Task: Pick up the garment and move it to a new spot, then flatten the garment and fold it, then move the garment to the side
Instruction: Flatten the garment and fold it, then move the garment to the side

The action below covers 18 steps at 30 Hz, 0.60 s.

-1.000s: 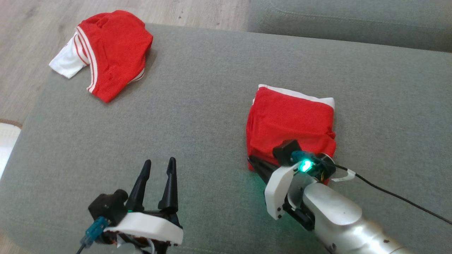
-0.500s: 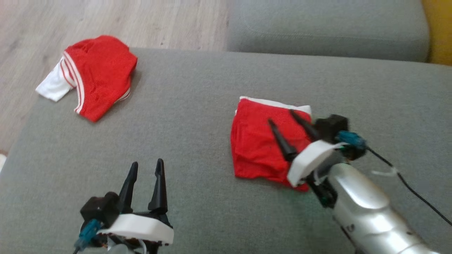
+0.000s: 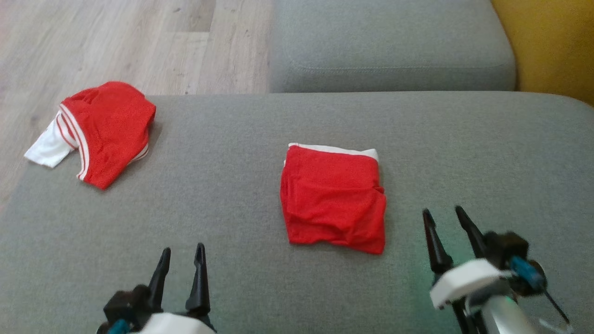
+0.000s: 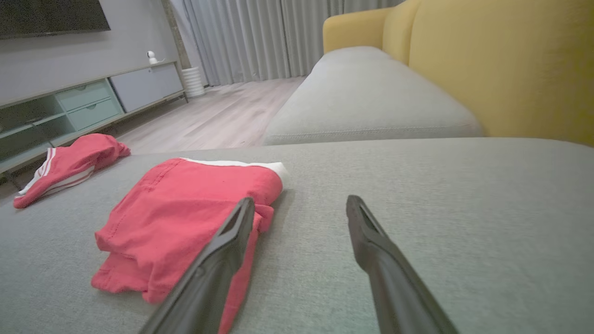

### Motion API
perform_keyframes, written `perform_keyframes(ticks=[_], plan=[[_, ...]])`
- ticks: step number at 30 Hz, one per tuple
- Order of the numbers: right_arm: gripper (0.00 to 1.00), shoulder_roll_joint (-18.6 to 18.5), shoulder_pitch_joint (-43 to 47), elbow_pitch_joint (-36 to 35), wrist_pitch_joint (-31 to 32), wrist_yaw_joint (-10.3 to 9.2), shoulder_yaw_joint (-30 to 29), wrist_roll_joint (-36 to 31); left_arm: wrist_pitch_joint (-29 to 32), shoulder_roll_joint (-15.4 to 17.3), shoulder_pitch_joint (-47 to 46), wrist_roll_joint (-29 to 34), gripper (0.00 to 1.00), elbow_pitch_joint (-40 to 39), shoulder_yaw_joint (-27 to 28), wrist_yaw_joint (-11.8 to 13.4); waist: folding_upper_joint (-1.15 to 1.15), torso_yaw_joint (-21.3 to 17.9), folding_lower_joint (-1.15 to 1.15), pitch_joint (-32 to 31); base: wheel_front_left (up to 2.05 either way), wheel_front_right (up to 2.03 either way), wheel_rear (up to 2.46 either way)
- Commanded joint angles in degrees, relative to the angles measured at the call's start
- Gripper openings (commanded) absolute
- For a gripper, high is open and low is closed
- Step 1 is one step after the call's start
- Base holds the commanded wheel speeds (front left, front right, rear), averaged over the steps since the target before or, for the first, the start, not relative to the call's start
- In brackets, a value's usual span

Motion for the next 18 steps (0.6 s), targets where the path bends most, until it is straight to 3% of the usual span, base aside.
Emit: perform_keyframes(ticks=[1, 9, 18], plan=[[1.0, 0.5, 0.4, -4.5, -0.6, 0.42, -0.3, -1.7, -0.9, 1.2, -1.3, 1.1, 1.0, -1.1, 2.3, 0.4, 0.0, -0.6, 0.01, -0.6, 0.0, 0.0, 0.0], [1.0, 0.6, 8.8, -15.4, 2.7, 0.42, 0.4, 0.5, -1.1, 2.0, 0.9, 2.5, 1.0, -1.0, 2.1, 1.3, 0.0, -1.3, 0.01, -1.8, 0.0, 0.0, 0.0], [1.0, 0.6, 11.9, -19.8, 5.3, 0.42, -0.4, 0.4, -1.1, 2.2, 1.4, 2.5, 1.0, -0.6, 1.7, 1.2, 0.0, -0.8, 0.01, -2.6, 0.0, 0.0, 0.0]])
